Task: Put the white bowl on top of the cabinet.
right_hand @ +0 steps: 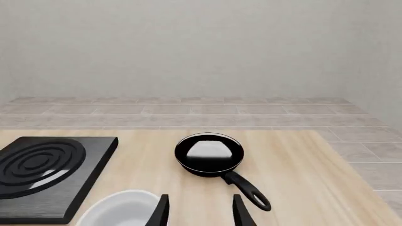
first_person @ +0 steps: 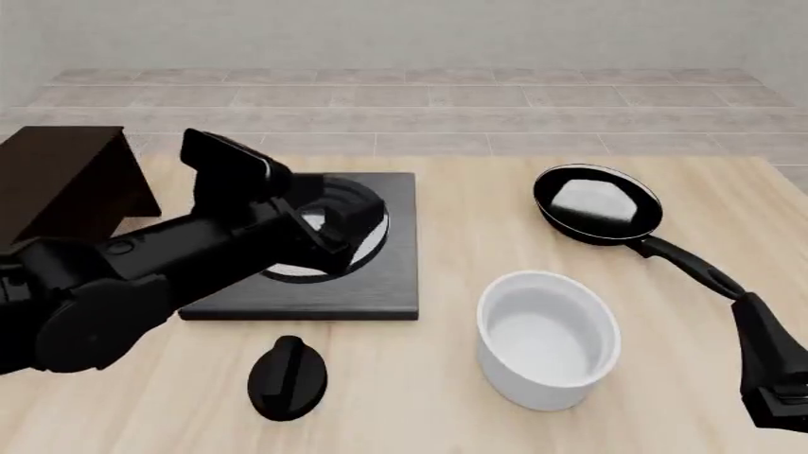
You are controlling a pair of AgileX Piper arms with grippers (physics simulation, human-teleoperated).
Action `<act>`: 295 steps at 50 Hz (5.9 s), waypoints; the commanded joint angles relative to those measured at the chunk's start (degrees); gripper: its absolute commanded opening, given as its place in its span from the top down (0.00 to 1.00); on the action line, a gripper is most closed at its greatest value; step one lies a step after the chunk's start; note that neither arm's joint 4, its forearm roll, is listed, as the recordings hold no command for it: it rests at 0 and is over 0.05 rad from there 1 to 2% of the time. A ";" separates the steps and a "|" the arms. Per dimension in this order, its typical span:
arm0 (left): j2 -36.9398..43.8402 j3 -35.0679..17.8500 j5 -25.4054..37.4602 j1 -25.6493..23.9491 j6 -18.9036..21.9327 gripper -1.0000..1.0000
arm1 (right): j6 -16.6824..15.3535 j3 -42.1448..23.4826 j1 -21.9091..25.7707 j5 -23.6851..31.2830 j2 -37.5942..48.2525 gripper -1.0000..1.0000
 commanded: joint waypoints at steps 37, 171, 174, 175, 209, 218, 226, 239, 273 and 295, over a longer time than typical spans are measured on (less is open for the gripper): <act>17.41 -11.13 -1.64 -8.78 0.68 0.00 | -0.01 0.00 0.01 0.00 0.00 0.00; 50.86 -43.33 22.08 -11.78 -16.87 0.00 | -0.01 0.00 0.00 0.01 0.01 0.00; 51.42 -43.47 21.99 -11.80 -16.75 0.00 | 0.00 0.00 0.00 0.00 0.00 0.00; 51.50 -43.48 21.95 -11.87 -16.52 0.00 | -0.01 0.00 0.02 0.00 0.00 0.00; 57.66 -46.65 21.85 -11.10 -15.63 1.00 | 0.00 0.00 -0.01 0.00 0.00 0.00; 52.73 -44.83 21.53 -12.22 -14.68 1.00 | 0.01 0.00 -0.01 0.00 0.00 0.00; 47.90 -43.26 21.97 -13.46 -14.86 1.00 | -0.01 0.00 0.01 0.00 0.01 0.00; 40.64 -42.42 24.44 -11.41 -14.13 1.00 | -0.01 0.00 0.00 0.00 -0.01 0.00; 30.63 -40.52 27.76 -6.47 -13.11 1.00 | 0.00 0.00 0.01 0.00 0.01 0.00; 29.41 -39.29 27.79 0.87 -9.50 1.00 | -0.01 0.00 0.01 0.00 0.00 0.00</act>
